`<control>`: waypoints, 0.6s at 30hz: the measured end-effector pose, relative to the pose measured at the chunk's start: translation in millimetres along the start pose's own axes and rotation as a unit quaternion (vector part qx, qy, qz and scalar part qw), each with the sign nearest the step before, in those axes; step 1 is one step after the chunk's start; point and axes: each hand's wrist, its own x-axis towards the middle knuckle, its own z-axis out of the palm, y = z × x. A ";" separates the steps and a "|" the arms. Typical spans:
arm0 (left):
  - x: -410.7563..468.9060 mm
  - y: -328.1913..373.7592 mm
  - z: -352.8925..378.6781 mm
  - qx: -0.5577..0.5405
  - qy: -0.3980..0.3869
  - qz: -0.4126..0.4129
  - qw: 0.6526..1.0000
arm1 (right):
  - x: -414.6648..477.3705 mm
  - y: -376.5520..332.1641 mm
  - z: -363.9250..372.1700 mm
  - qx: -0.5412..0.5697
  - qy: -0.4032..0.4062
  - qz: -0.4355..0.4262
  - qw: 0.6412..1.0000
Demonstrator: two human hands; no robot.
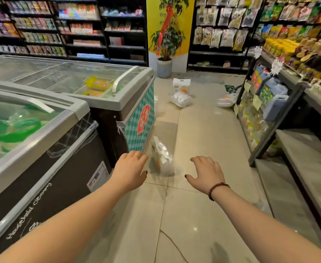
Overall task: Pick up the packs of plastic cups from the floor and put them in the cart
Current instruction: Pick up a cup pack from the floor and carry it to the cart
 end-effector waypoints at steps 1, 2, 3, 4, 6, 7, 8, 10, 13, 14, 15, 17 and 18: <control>15.6 -10.5 2.2 0.001 -0.008 0.005 1.000 | 17.6 -2.4 1.1 0.001 -0.005 0.002 1.000; 30.2 -20.3 4.0 0.000 -0.013 0.007 1.000 | 33.9 -5.0 2.0 0.003 -0.007 0.002 1.000; 43.8 -29.6 6.3 -0.003 -0.014 0.004 1.000 | 49.4 -7.4 2.8 0.004 -0.009 0.001 1.000; 56.7 -38.5 8.6 -0.007 -0.015 0.000 1.000 | 64.9 -9.8 3.6 0.005 -0.012 0.000 1.000; 81.7 -54.5 14.5 -0.019 -0.023 -0.008 1.000 | 95.8 -13.3 6.6 0.008 -0.022 0.001 1.000; 94.1 -62.1 18.4 -0.024 -0.027 -0.011 0.999 | 111.3 -14.6 8.8 0.010 -0.025 0.001 1.000; 107.0 -69.8 23.2 -0.027 -0.030 -0.013 0.999 | 127.0 -16.0 11.3 0.012 -0.029 0.000 1.000; 133.7 -84.3 33.0 -0.026 -0.041 -0.013 0.999 | 159.0 -17.8 18.3 0.019 -0.037 -0.002 0.999; 174.8 -104.4 49.7 -0.034 -0.055 -0.019 0.998 | 207.6 -18.3 32.1 0.028 -0.054 0.001 0.998; 189.7 -110.9 55.8 -0.036 -0.057 -0.020 0.998 | 225.3 -17.5 37.8 0.033 -0.058 0.002 0.998; 205.2 -117.3 62.2 -0.033 -0.060 -0.018 0.998 | 243.3 -16.1 44.3 0.037 -0.061 0.003 0.997; 239.0 -130.6 77.1 -0.022 -0.072 -0.012 0.997 | 280.6 -11.9 58.2 0.045 -0.069 0.008 0.997; 257.7 -136.7 84.7 -0.023 -0.082 -0.013 0.996 | 299.6 -9.5 64.5 0.051 -0.076 0.014 0.996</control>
